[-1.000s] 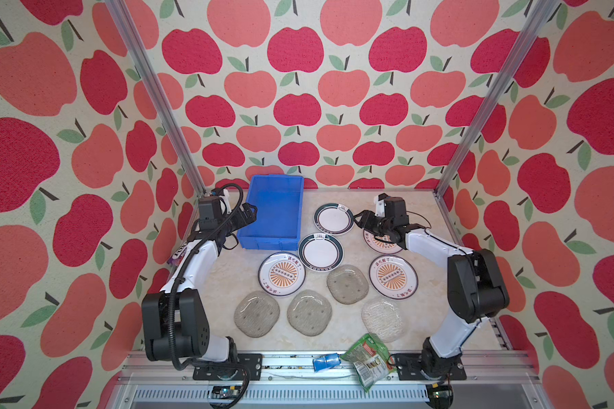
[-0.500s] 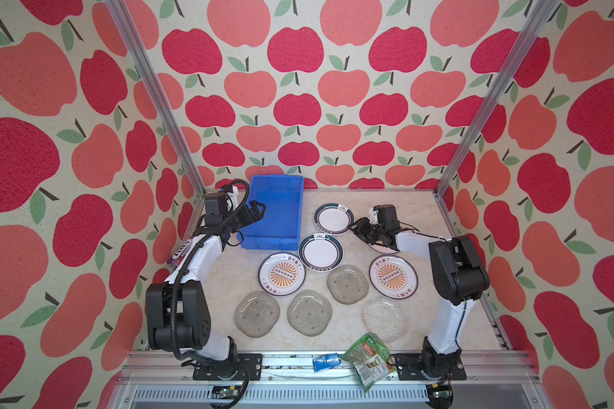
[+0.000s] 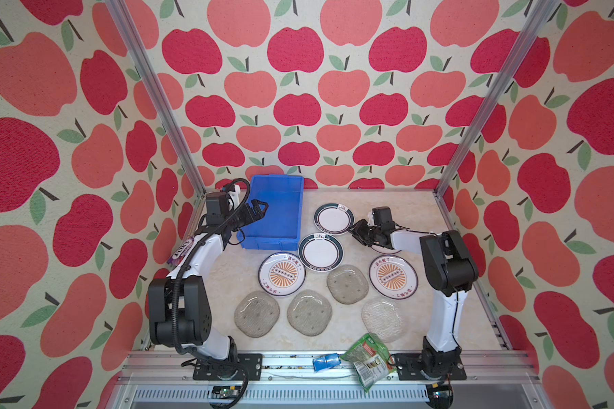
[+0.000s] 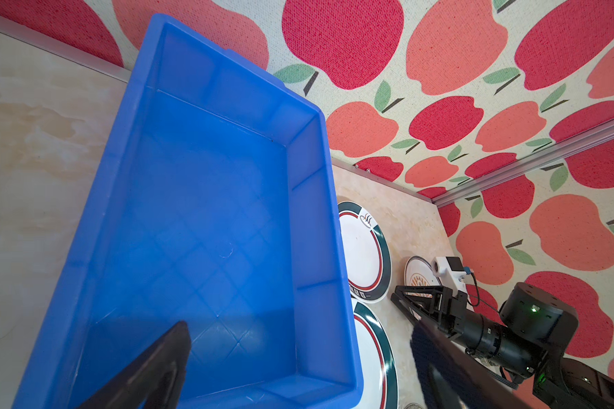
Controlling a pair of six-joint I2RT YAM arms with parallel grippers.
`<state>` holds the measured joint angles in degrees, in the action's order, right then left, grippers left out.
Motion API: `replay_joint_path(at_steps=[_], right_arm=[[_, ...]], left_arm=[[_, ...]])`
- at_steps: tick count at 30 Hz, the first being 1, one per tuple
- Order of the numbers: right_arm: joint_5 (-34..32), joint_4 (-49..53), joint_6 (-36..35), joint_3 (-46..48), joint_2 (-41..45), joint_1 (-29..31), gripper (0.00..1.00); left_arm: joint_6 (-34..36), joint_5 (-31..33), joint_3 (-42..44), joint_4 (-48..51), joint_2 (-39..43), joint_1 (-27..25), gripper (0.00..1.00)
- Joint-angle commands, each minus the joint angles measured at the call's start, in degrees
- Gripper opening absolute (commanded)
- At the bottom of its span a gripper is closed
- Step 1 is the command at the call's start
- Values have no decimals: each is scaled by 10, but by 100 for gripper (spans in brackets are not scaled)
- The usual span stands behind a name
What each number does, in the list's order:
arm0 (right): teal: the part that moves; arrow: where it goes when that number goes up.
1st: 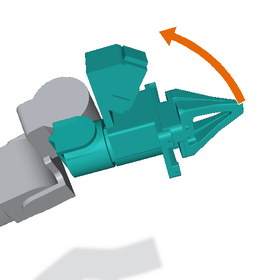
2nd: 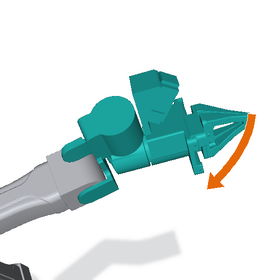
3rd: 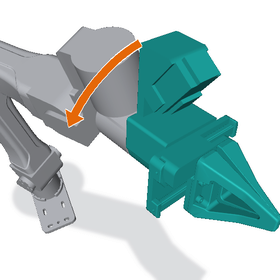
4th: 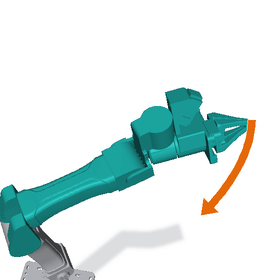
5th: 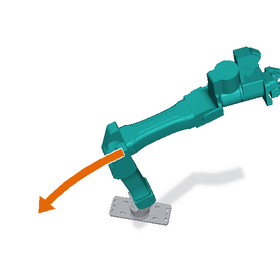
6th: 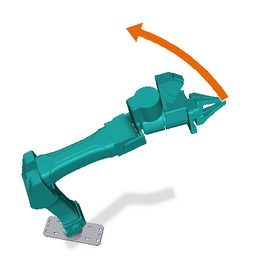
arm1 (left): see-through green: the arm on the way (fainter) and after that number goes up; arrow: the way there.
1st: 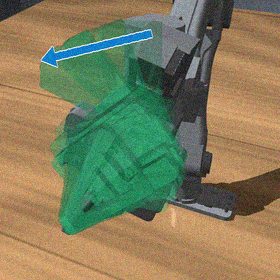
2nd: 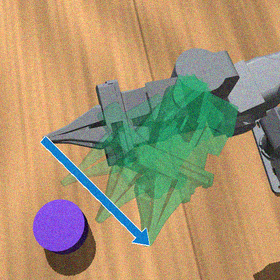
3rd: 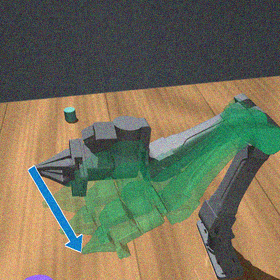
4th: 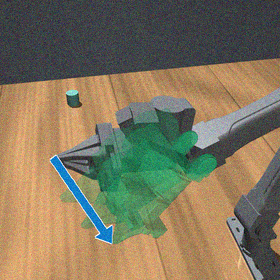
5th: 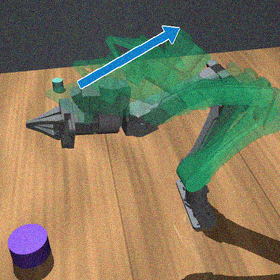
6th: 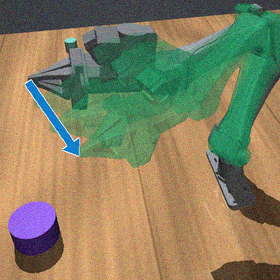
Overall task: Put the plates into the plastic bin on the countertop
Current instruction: 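Grasp the edge of the green-rimmed white plate with the right gripper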
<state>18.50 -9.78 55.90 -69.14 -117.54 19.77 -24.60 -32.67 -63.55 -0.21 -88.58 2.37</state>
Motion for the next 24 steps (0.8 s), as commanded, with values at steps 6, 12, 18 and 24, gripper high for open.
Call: replay_joint_path(at_steps=[6, 12, 18, 24], right_arm=[[-12, 4, 19, -53, -36, 4, 36], [-15, 17, 25, -69, -50, 7, 35], [-21, 19, 31, -78, -60, 14, 33], [-24, 14, 43, -81, -72, 17, 30]], left_arm=[[-6, -13, 4, -19, -5, 7, 99], [-12, -18, 8, -28, -9, 13, 99], [-18, -23, 14, -39, -12, 18, 99], [-22, -25, 21, -47, -11, 21, 99]])
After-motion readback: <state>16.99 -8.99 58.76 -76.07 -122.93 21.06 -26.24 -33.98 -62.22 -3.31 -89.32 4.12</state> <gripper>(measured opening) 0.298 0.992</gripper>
